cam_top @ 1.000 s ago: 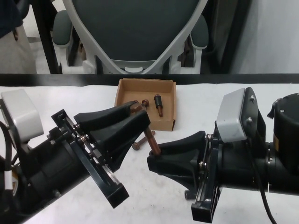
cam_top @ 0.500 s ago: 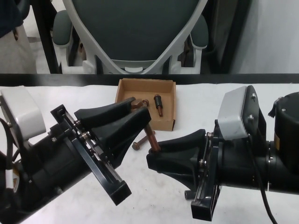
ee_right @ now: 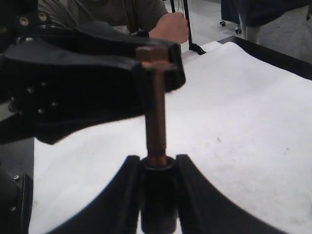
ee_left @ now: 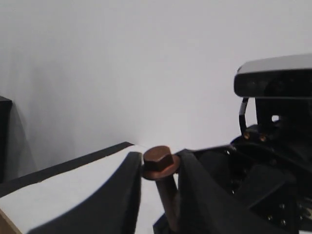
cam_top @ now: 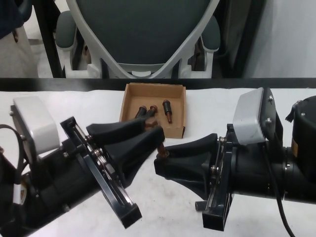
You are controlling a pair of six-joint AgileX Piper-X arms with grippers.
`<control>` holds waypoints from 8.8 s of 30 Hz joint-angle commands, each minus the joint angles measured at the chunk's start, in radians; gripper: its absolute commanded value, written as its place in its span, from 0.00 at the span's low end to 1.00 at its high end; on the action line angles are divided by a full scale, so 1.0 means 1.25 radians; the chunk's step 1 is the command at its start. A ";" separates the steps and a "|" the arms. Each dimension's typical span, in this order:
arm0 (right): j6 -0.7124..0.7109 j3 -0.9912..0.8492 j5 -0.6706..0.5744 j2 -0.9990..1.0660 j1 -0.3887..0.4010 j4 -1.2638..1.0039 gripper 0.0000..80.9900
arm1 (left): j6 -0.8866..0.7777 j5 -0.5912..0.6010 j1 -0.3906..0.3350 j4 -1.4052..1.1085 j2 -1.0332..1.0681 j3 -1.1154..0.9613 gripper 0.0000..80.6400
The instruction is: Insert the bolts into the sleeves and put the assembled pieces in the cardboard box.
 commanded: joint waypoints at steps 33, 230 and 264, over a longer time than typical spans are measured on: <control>-0.062 -0.407 0.166 0.169 -0.102 0.516 0.00 | 0.013 0.182 0.233 0.766 -0.023 -0.205 0.40; -0.174 -0.306 -0.095 0.131 -0.248 0.904 0.42 | -1.124 -0.312 0.119 1.461 0.664 -0.873 0.47; -0.173 -0.306 -0.094 0.131 -0.248 0.910 0.42 | -0.459 -0.406 0.137 1.489 0.730 -0.873 0.37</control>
